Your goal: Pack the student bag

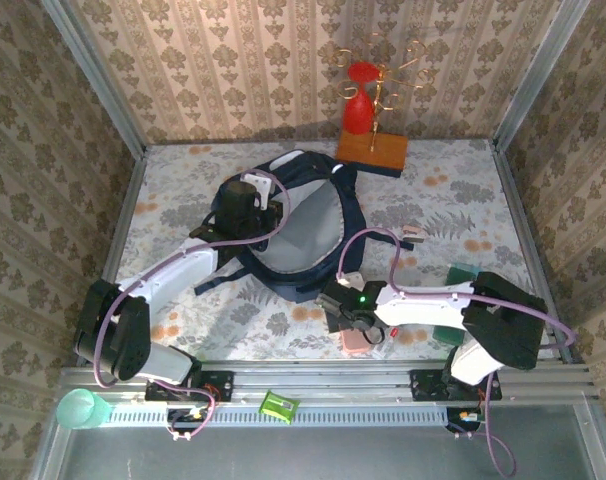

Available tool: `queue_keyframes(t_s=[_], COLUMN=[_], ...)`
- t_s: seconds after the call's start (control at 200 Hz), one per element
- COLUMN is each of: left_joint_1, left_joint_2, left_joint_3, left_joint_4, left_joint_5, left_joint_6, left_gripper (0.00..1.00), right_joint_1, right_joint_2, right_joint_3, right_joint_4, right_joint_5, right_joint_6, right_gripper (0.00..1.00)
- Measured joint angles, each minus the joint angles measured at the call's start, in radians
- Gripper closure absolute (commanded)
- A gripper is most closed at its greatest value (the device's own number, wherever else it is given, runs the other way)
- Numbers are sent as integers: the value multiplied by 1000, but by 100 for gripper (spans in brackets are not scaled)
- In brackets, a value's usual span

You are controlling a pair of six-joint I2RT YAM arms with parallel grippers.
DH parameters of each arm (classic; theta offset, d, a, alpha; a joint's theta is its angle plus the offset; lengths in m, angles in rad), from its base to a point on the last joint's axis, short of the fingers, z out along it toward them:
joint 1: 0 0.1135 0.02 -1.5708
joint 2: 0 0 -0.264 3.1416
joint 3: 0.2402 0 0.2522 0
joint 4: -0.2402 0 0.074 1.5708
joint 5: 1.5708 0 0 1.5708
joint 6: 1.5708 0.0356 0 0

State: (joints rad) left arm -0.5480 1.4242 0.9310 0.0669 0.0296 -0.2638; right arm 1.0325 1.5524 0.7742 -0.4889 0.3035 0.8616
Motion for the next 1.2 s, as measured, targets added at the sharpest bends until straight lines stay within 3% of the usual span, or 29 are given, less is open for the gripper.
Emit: queue_keyframes(t_s=[0.185,0.44,0.53,0.775,0.92,1.045,1.105,1.2], left_joint_1=[0,45,68,75,79,79,79,98], left_joint_2=[-8,-19,-24,-32,-34,-34,-34,-34], left_joint_3=[0,0,0,65,141,212,229,236], left_joint_4=[-2,0,-5,-76,-152,-219,-241,-255], left_joint_5=[2,47,80,149,182,195,200,212], left_joint_6=[-13,-66,-85,-87,-79,-65,-61,-57], left_gripper=[100,100,100,100,100,100,100,100], right_joint_1=[3,-19,-76,-239,-318,-349,-351,-353], right_joint_2=[-16,-361,-390,-146,76,252,322,427], right_joint_3=[5,17,86,344,428,506,544,628], right_joint_4=[24,26,62,235,369,441,463,481], right_joint_5=[3,-1,-40,-205,-294,-280,-248,-184], right_joint_6=[8,-5,-45,-134,-93,-21,19,79], right_gripper=[48,53,53,55,56,55,50,29])
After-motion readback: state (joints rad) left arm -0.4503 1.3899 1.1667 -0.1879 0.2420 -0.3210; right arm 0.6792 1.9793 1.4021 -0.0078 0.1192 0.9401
